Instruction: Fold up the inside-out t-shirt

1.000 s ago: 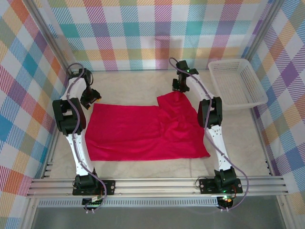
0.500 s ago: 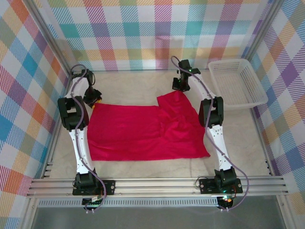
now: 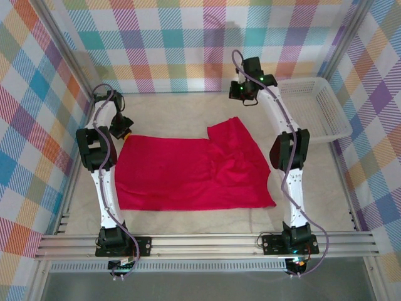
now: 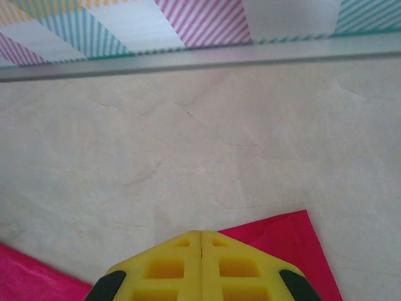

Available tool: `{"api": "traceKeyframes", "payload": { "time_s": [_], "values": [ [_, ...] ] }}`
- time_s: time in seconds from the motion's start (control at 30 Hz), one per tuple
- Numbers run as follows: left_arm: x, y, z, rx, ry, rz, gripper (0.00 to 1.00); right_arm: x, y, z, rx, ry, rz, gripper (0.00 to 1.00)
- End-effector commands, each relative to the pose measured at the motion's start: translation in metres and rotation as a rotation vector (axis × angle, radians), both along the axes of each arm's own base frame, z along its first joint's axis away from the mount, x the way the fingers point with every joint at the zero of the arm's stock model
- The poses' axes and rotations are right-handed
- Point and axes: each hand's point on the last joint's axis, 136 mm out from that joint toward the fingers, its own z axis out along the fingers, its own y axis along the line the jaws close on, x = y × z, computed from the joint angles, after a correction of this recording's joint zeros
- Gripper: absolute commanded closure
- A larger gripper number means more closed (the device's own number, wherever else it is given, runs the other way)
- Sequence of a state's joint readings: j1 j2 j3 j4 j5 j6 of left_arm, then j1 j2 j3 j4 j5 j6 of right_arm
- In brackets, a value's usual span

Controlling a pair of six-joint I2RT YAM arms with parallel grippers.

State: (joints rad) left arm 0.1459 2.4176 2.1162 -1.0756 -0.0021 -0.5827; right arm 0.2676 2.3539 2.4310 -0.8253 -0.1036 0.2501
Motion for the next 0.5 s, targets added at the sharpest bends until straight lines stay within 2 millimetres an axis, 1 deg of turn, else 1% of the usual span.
{"api": "traceKeyframes", "payload": {
  "time_s": [0.0,0.03,0.1,0.13,0.17,0.2,0.23,0.3,0.37,0.47],
  "values": [
    [-0.002,0.005,0.036,0.019,-0.037,0.002,0.96,-0.005,-0.004,0.006,0.007,-0.008,0.018,1.00],
    [-0.002,0.004,0.037,0.017,-0.039,-0.001,0.95,-0.006,-0.005,0.004,0.003,-0.005,0.019,1.00],
    [-0.003,0.002,0.038,0.006,-0.038,-0.003,0.95,-0.006,-0.008,-0.005,-0.014,0.015,0.013,0.79],
    [-0.003,0.001,0.037,0.000,-0.036,-0.003,0.95,-0.005,-0.009,-0.012,-0.025,0.025,0.009,0.75],
    [-0.003,0.000,0.036,-0.005,-0.034,-0.003,0.95,-0.003,-0.012,-0.022,-0.039,0.036,0.003,0.69],
    [-0.004,0.000,0.035,-0.009,-0.033,-0.004,0.95,-0.001,-0.014,-0.034,-0.051,0.052,-0.002,0.59],
    [-0.004,-0.001,0.035,-0.010,-0.032,-0.005,0.95,0.001,-0.014,-0.044,-0.061,0.065,-0.004,0.58],
    [-0.005,-0.001,0.036,-0.007,-0.031,-0.007,0.95,0.007,-0.018,-0.070,-0.089,0.093,-0.017,0.56],
    [-0.005,0.000,0.038,-0.003,-0.034,-0.007,0.96,0.012,-0.024,-0.094,-0.125,0.123,-0.038,0.56],
    [-0.004,0.000,0.041,-0.002,-0.042,-0.006,0.97,0.017,-0.034,-0.122,-0.178,0.164,-0.066,0.56]
  ]
}}
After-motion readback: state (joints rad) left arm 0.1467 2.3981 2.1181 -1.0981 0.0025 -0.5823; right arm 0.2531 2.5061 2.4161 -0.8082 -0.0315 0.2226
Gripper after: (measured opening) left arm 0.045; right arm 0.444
